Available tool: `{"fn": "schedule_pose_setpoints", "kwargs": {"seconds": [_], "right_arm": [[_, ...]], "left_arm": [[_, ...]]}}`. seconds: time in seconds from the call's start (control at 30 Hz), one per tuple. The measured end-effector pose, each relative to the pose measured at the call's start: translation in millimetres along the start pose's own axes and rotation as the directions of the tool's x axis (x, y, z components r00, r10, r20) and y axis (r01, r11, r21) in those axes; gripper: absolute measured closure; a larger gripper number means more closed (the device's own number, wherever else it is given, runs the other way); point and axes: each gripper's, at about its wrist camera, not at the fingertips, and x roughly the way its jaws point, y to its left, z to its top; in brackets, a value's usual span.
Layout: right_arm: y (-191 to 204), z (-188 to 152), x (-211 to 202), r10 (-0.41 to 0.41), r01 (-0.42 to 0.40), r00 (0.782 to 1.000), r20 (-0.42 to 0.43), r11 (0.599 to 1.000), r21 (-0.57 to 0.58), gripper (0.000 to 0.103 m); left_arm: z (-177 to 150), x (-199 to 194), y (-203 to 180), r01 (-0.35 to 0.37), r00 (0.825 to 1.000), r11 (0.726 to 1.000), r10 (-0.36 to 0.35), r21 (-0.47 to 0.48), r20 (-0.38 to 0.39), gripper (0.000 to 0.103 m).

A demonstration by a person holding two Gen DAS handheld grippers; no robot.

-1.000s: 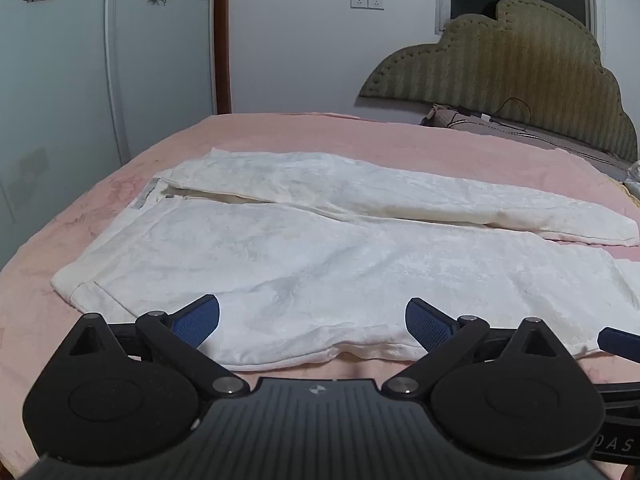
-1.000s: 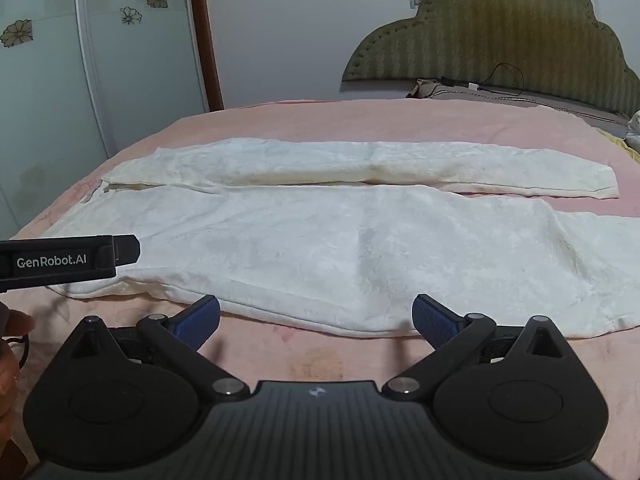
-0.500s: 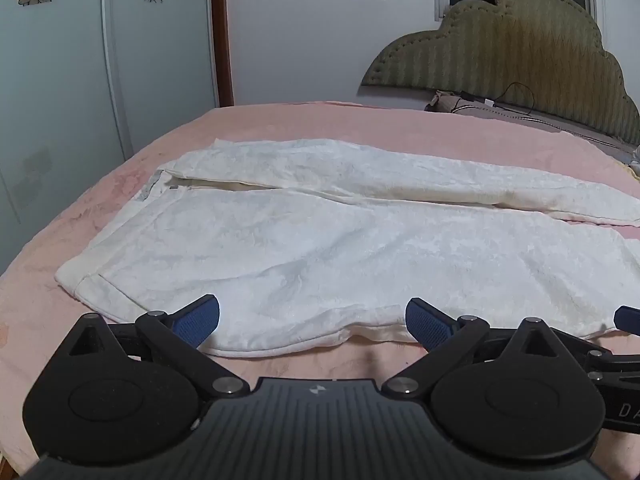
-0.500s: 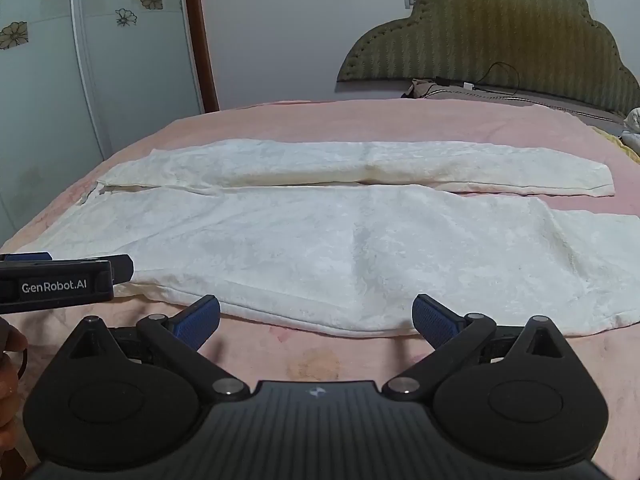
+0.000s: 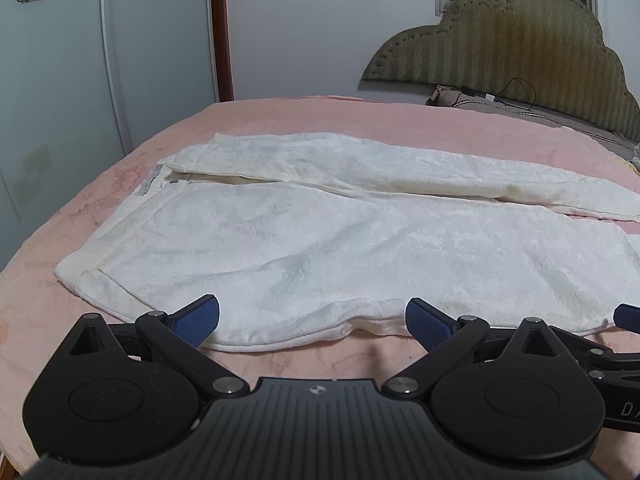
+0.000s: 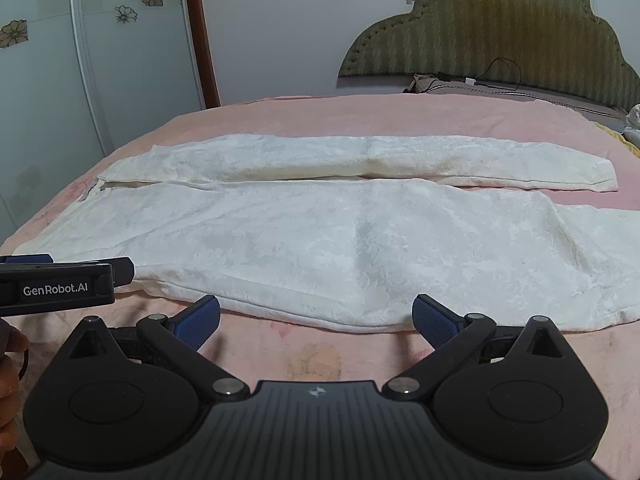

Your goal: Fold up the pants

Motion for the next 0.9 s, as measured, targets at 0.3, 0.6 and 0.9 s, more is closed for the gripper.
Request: {"fn": "schedule_pose_setpoints", "kwargs": {"seconds": [0.3,0.6,0.9], "right_arm": [[-0.5,-0.5,0.0,0.007,-0.007,1.0,-0.001,1.0,-0.002,0.0],[2.1,-1.3,0.7,0.021,-0.021,1.0,-0.005,1.0,-0.004,0.0],[4.5,20.5,-0.2,0.116,-0.108,0.988,0.098,0.99,-0.09,0.0]], "left_arm": [[-1.8,0.9,-1.0,0.0,1.0,1.0,0.0,-0.001,-0.004,0.002],[-5.3,2.3,-2.3,0.002,1.0,1.0,-0.002,0.003,-0.015,0.002],[22.0,19.1,0.2,0.019,1.0,1.0,-0.019,0.007,0.024,0.002]]}}
